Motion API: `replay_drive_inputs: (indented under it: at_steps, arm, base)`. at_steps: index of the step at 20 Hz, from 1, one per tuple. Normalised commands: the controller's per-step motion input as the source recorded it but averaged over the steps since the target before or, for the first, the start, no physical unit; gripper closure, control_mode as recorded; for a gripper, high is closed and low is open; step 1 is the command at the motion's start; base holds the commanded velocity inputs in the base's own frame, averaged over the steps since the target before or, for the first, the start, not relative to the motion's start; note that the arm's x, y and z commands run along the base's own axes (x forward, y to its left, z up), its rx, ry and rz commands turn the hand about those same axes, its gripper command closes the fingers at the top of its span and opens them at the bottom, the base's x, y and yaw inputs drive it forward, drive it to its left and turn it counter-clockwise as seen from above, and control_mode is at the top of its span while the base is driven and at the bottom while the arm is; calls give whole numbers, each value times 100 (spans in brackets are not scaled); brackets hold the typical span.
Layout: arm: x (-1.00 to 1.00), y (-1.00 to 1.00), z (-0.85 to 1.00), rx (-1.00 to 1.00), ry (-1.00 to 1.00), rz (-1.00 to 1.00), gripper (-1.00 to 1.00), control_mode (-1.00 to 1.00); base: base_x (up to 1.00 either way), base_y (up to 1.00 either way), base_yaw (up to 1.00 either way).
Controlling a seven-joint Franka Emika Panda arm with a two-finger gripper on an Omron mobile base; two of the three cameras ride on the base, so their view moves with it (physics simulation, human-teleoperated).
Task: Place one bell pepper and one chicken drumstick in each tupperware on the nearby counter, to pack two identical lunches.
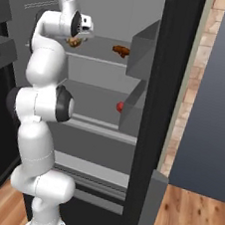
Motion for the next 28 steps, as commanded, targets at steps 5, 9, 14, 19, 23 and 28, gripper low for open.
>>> replay_drive_inputs:
  at_steps: [5, 9, 14, 19, 23, 28]
  arm:
    - [-2, 0, -67, -7, 0, 0, 100, -100]
    - [24, 0, -44, -4, 0, 0, 100, -100]
    - [37, -4, -32, -1, 0, 0, 100, -100]
    - [0, -14, -79, -7, 0, -3, 100, -100]
    - [-8, 0, -98, -6, -17, 0, 100, -100]
    - [-18, 0, -73, -4, -41, 0, 100, -100]
  base:
    - [0, 0, 0]
    - [0, 0, 0]
    - [0, 0, 0]
    - [0, 0, 0]
    - [0, 0, 0]
    - [0, 0, 0]
